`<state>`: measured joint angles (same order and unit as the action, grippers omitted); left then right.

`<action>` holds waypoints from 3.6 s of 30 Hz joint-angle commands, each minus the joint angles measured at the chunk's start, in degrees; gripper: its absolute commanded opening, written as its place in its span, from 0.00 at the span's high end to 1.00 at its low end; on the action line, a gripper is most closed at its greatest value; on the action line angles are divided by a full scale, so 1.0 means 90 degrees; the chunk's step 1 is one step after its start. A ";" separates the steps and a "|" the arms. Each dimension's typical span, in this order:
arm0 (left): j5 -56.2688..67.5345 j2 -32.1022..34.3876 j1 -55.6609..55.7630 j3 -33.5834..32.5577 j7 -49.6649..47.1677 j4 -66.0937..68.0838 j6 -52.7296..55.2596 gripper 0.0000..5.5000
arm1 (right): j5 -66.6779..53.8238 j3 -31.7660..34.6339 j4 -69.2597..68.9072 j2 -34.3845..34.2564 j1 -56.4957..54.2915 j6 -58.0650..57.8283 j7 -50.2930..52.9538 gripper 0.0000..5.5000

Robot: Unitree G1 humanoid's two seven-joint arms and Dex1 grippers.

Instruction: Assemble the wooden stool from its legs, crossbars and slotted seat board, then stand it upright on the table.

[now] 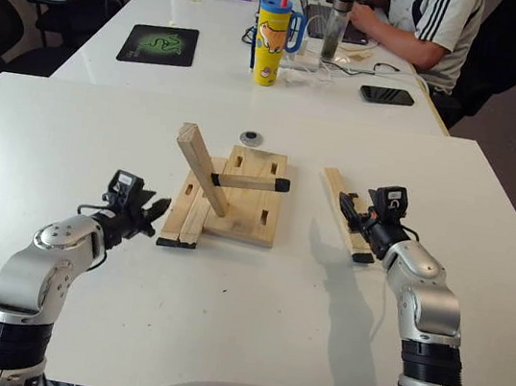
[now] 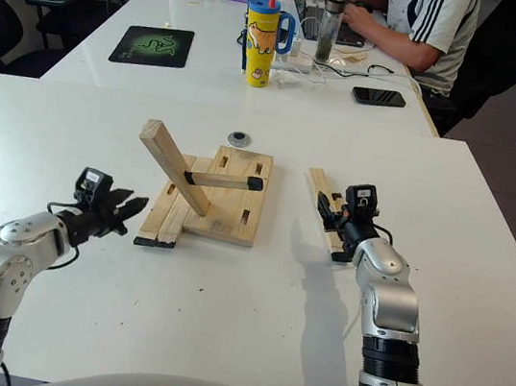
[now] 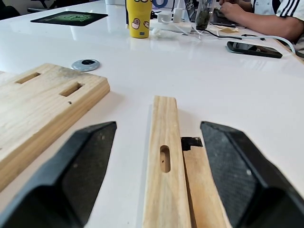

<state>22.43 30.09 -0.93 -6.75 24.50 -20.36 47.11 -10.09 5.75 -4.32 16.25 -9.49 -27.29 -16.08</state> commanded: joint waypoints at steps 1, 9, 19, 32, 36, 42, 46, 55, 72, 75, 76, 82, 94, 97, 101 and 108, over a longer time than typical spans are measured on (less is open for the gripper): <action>-0.0024 0.0332 0.0024 0.0333 0.0479 0.0229 0.0074 0.65 | -0.0022 0.0021 -0.0126 -0.0175 0.0126 0.0039 0.0157 0.40; -0.0267 0.0336 0.0132 0.0629 0.0528 0.0631 0.0161 0.65 | 0.0001 -0.0023 -0.0180 -0.0273 0.0178 0.0069 0.0201 0.40; -0.0229 0.0100 0.0326 0.0193 0.0137 0.0631 0.0199 0.53 | -0.0004 -0.0078 -0.0119 -0.0183 0.0093 0.0001 0.0060 0.40; -0.0357 -0.0046 0.0453 0.0382 -0.0082 0.0805 0.0625 0.45 | -0.0015 -0.0125 -0.0127 -0.0221 0.0056 -0.0027 0.0061 0.40; -0.0422 -0.0098 0.0513 0.0473 -0.0143 0.0809 0.0628 0.45 | -0.0007 -0.0139 -0.0115 -0.0203 0.0072 -0.0005 0.0056 0.40; -0.0688 -0.0183 0.0764 0.0735 -0.0253 0.1113 0.0422 0.45 | 0.0013 -0.0186 -0.0071 -0.0219 0.0065 0.0046 0.0063 0.40; -0.0846 -0.0277 0.0949 0.0894 -0.0273 0.1371 0.0221 0.45 | 0.0022 -0.0232 -0.0055 -0.0241 0.0059 0.0072 0.0068 0.40; -0.1173 -0.0594 0.1162 0.0933 -0.0397 0.2198 -0.0560 0.45 | 0.0032 -0.0258 0.0010 -0.0280 0.0029 0.0144 0.0094 0.40; -0.1171 -0.1017 0.1175 0.0508 -0.0586 0.2515 -0.1460 0.63 | 0.0040 -0.0272 0.0012 -0.0273 -0.0037 0.0132 0.0069 0.40; -0.1182 -0.1158 0.1378 0.0161 -0.0871 0.2396 -0.2167 0.63 | 0.0007 -0.0244 -0.0026 -0.0265 -0.0143 0.0128 0.0056 0.40; -0.1146 -0.1216 0.1471 0.0017 -0.0962 0.2318 -0.2407 0.63 | -0.0022 -0.0208 -0.0039 -0.0257 -0.0206 0.0124 0.0050 0.40; -0.0806 -0.1267 0.2289 -0.0661 -0.1235 0.1389 -0.3240 0.63 | -0.0632 0.0208 -0.0544 -0.0277 -0.1465 -0.0411 0.0118 0.40; -0.0250 -0.0345 0.4076 -0.0183 -0.0353 -0.0197 -0.2640 0.63 | -0.5582 0.1866 -0.0568 -0.1841 -0.5471 -0.3011 0.1857 0.34; -0.0309 -0.0300 0.3993 0.0111 -0.0143 -0.0313 -0.2597 0.63 | -0.6651 0.2027 -0.0272 -0.2047 -0.5729 -0.3209 0.2448 0.25; -0.0385 -0.0204 0.3888 0.0236 0.0039 -0.0414 -0.2611 0.63 | -0.7432 0.2033 0.0001 -0.2012 -0.5830 -0.3210 0.3177 0.22; -0.0610 0.0005 0.3685 0.0458 0.0333 -0.0562 -0.2715 0.63 | -0.7723 0.1884 0.0378 -0.1888 -0.5800 -0.2927 0.3569 0.22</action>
<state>17.87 28.79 33.62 -3.68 26.20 -24.57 23.00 -78.76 23.51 -1.58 -1.51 -60.61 -54.37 15.67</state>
